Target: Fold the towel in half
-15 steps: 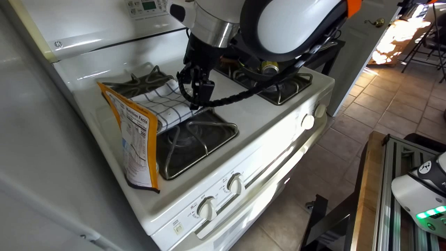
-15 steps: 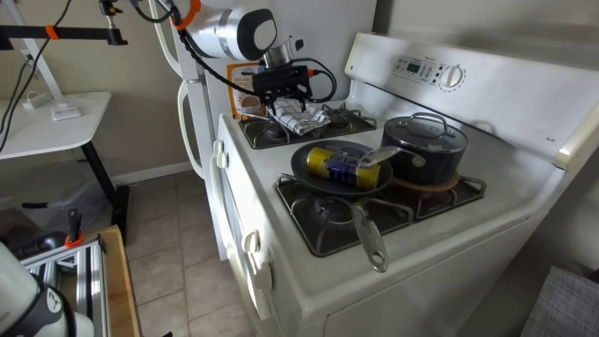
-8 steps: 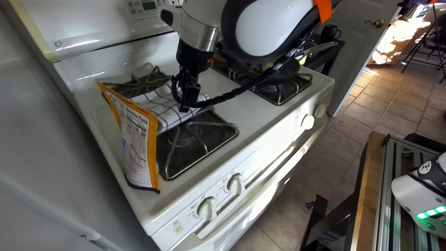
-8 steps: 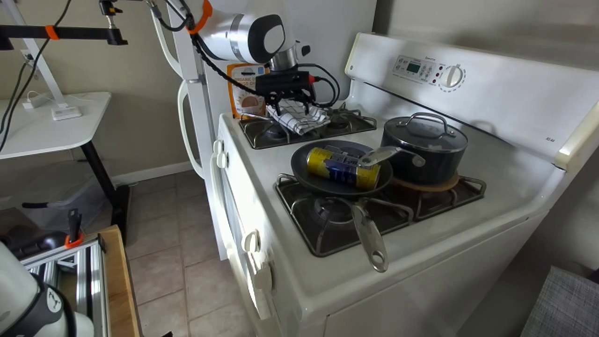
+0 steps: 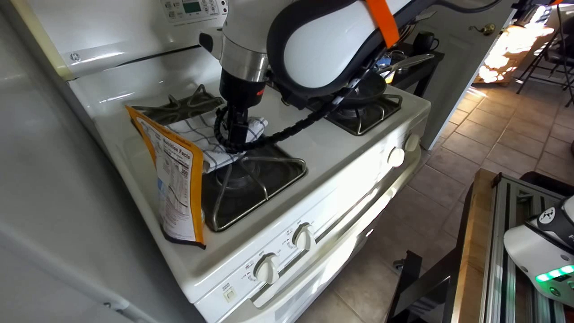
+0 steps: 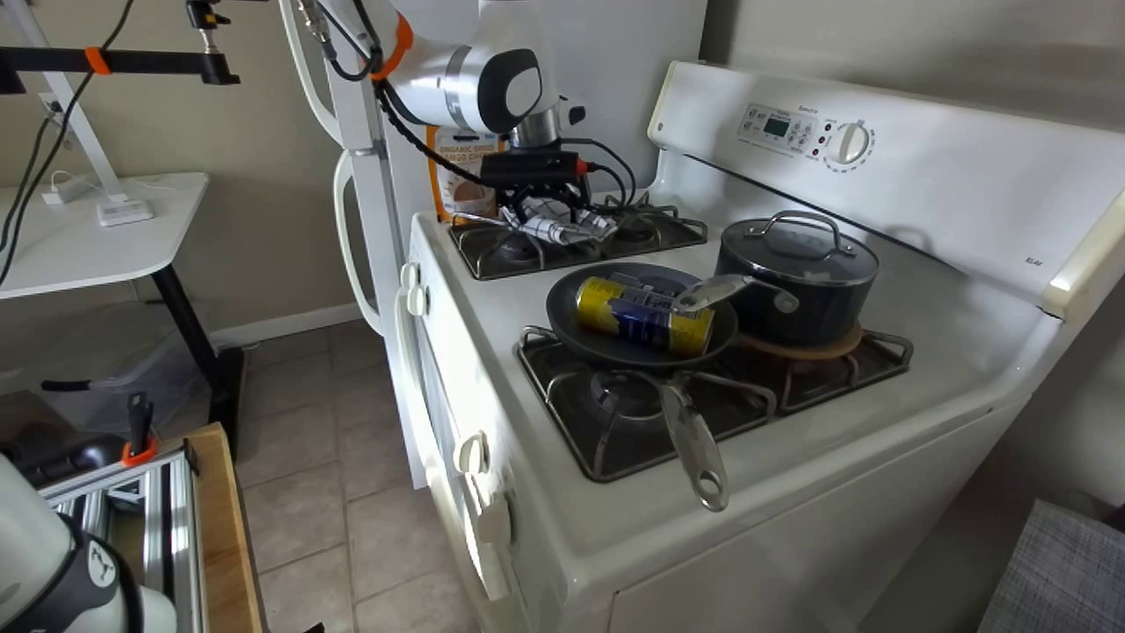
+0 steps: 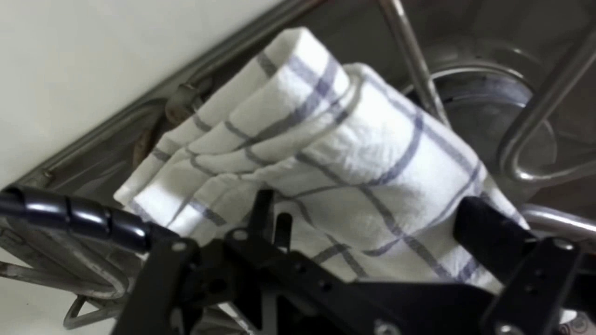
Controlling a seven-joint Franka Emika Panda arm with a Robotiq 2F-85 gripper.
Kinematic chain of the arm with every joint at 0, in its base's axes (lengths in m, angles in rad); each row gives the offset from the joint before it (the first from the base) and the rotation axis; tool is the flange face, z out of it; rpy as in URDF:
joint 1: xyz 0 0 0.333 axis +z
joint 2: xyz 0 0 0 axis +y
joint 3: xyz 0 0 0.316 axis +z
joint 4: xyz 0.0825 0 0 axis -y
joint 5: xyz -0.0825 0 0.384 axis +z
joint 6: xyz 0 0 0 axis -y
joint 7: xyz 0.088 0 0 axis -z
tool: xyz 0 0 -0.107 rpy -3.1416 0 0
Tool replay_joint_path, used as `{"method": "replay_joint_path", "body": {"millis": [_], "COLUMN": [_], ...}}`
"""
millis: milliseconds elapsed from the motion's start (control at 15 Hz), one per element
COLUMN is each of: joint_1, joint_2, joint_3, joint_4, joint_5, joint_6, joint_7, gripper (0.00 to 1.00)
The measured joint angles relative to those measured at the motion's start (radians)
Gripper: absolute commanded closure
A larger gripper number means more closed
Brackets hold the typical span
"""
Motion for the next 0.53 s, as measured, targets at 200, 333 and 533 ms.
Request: {"method": "replay_joint_path", "body": {"millis": [200, 333, 533], "joint_1": [-0.002, -0.005, -0.025], "joint_2": [-0.038, -0.093, -0.193], "joint_3": [0.019, 0.035, 0.068], "joint_4": [0.010, 0.004, -0.023], "joint_5": [0.011, 0.035, 0.134], "joint_6": [0.000, -0.007, -0.059], "joint_7": [-0.002, -0.013, -0.127], "gripper": [0.00, 0.00, 0.00]}}
